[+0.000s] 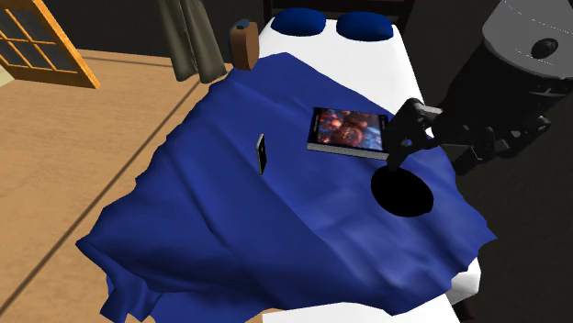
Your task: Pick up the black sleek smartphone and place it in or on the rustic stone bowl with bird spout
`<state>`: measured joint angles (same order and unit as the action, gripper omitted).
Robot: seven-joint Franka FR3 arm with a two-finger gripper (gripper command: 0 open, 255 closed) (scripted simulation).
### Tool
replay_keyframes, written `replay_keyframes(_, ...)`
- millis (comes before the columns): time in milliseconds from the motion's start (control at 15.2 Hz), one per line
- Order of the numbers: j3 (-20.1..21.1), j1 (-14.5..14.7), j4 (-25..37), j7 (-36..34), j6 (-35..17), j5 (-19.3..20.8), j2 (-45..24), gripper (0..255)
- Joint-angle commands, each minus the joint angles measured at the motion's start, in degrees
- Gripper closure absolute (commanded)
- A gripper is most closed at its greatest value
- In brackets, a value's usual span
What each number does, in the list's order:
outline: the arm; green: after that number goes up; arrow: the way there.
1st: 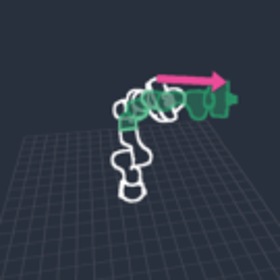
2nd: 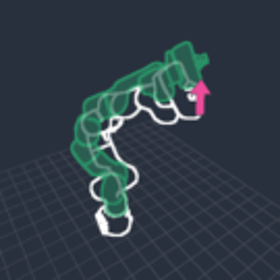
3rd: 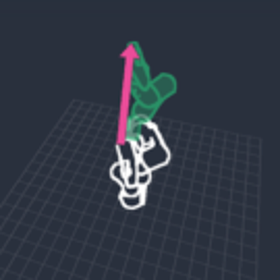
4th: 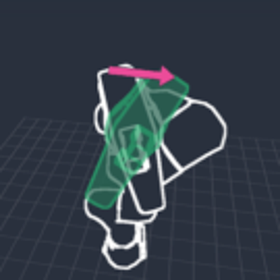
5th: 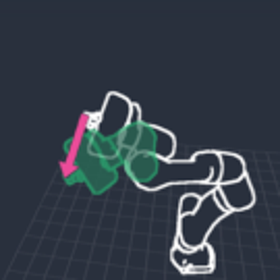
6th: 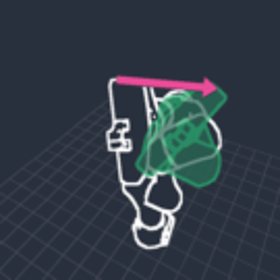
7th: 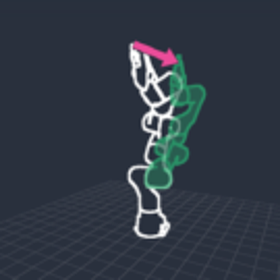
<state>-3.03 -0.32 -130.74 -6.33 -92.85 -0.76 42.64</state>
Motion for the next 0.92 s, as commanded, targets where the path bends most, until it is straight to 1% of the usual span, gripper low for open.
replay_keyframes(0, 0.00, 0.00, 0.00, 0.00, 0.00, 0.00, 0.00, 0)
replay_keyframes(462, 6.70, 1.37, -0.08, -8.39, -9.74, -2.28, -8.84, 0)
replay_keyframes(858, 12.05, 2.00, 3.09, -15.73, -17.12, -2.23, -18.83, 0)
